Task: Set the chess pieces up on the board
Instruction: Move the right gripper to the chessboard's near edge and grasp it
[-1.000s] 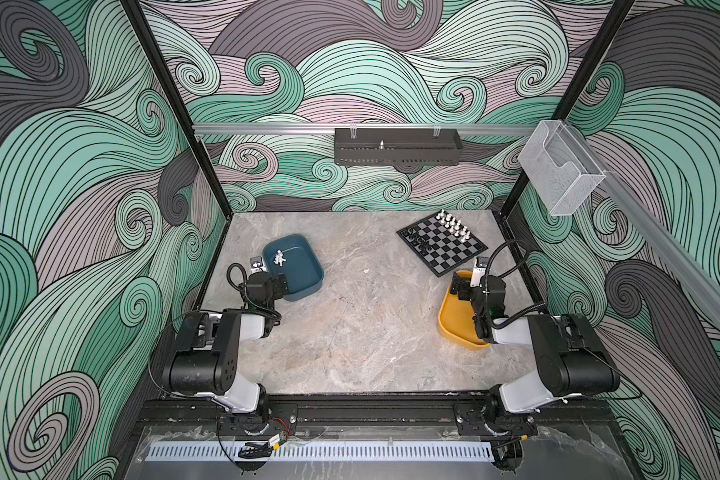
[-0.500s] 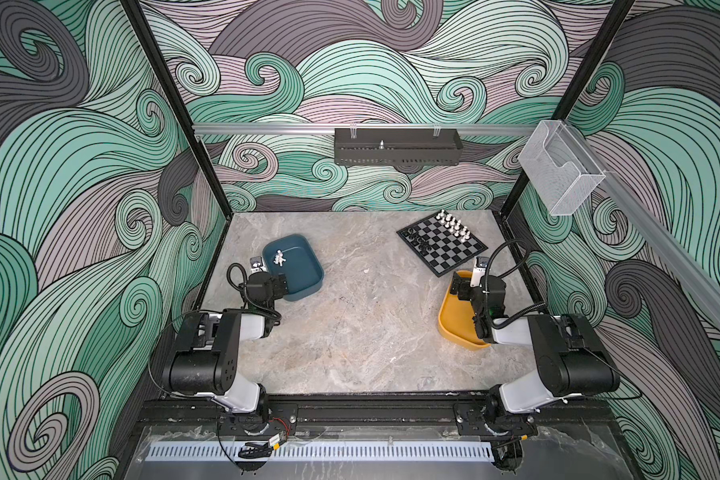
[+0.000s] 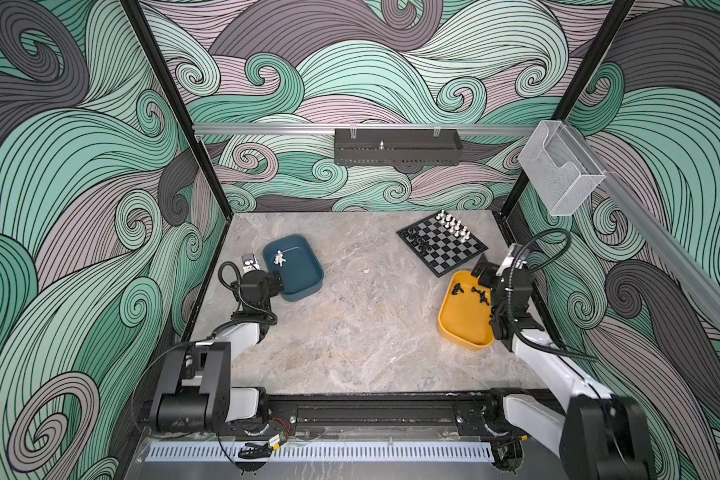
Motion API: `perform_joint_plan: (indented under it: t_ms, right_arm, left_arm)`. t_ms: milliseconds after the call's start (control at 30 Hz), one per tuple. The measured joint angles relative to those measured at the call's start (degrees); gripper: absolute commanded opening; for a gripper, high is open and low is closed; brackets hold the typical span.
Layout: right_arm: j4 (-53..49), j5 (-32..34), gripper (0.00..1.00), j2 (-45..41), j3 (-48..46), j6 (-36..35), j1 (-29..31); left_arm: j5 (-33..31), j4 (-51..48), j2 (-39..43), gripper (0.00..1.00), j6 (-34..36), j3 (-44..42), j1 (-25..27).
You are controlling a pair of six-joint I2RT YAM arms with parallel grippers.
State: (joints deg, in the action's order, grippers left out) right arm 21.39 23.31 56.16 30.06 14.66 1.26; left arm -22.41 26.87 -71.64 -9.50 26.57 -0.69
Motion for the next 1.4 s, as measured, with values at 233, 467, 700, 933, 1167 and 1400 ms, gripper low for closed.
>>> perform_joint_plan:
  t_ms: [233,467,700,933,1167,1400]
  right_arm:
    - [-16.68,-6.34,0.99,-8.46,10.36,16.59,-2.40]
    - [-37.86,-20.63,0.96,3.93,24.00,16.33,13.79]
    - [-49.16,-23.08,0.92,21.46,27.45,12.66,28.89]
    - [-52.48,-20.83,1.00,35.01,29.05,11.47,30.42]
    - [-51.76,-19.76,1.00,34.32,25.62,14.03,25.18]
    - [-51.76,-19.19,0.99,32.02,21.57,16.33,17.44]
  left_arm:
    - [-6.58,-31.52,13.97,0.99,-19.04,17.70,-0.02]
    - [14.10,-48.33,23.67,0.99,-24.79,21.62,-1.36]
    - [35.43,-64.35,18.71,0.96,-18.32,26.86,7.10]
    - [39.65,-72.98,15.19,0.94,-14.73,27.02,20.50]
    - [40.48,-73.40,14.47,0.94,-13.99,26.99,24.26]
    - [41.09,-72.61,13.55,0.93,-14.01,26.88,24.87]
